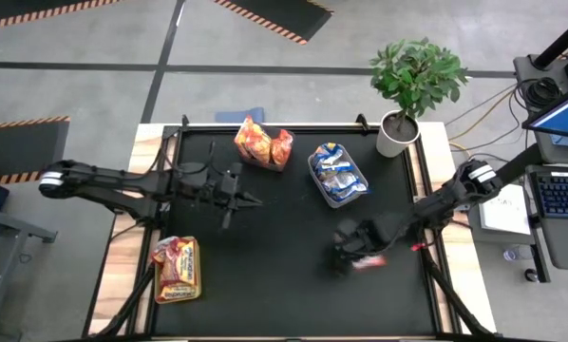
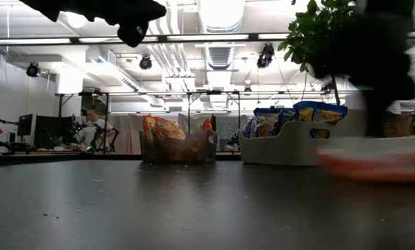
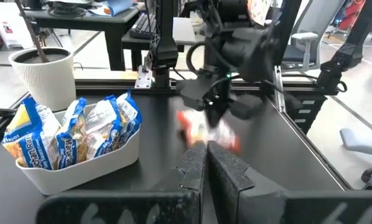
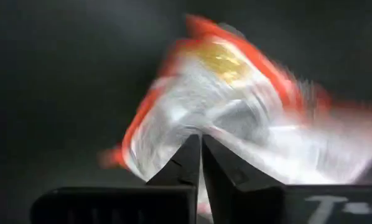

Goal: Sort Maruchan noodles
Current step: Put the orange noodle pack into the black bin

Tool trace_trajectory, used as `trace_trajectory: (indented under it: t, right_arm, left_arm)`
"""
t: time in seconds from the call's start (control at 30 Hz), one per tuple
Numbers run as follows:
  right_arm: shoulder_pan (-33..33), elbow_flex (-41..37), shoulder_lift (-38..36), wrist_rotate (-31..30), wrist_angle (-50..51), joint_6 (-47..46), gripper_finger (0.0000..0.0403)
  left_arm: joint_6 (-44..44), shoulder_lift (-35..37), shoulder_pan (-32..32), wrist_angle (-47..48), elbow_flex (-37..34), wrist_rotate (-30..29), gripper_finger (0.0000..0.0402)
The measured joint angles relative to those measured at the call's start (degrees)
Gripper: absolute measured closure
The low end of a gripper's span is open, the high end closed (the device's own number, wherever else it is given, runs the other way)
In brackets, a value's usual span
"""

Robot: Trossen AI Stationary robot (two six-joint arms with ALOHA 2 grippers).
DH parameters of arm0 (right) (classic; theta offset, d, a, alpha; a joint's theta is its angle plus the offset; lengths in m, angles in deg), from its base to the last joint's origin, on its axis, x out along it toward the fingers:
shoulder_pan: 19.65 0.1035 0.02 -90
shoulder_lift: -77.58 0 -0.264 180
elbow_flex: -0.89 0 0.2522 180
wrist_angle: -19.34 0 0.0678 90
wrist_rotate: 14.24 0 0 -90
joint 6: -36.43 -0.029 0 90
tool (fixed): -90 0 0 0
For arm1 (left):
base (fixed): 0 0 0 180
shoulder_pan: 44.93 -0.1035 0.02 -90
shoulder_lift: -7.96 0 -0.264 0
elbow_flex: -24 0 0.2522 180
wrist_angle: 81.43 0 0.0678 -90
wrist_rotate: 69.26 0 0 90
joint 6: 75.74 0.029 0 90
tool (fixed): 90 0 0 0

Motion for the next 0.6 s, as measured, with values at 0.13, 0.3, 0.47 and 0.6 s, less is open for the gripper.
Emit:
trace_trajectory:
  t: [0.13, 0.3, 0.47, 0.6]
  right_arm:
    - [-0.61, 6.07, -0.34, -22.25, -5.81, 12.7, 0.0394]
    - [-0.49, 13.43, -0.99, -31.24, -12.46, 32.94, 0.0394]
    - [-0.81, 15.55, -1.21, -31.34, -14.35, 36.92, 0.0394]
    - [-1.32, 13.49, -1.18, -30.96, -14.25, 33.69, 0.0394]
  left_arm:
    - [0.03, -1.98, 0.0, -2.32, -0.01, -0.02, 0.0402]
    - [0.02, -5.51, 0.0, -3.95, -0.02, -0.01, 0.0402]
    - [0.02, -9.75, -0.02, -3.77, -0.02, 0.05, 0.0402]
    - [0.02, -14.14, -0.02, -0.69, -0.02, 0.47, 0.0402]
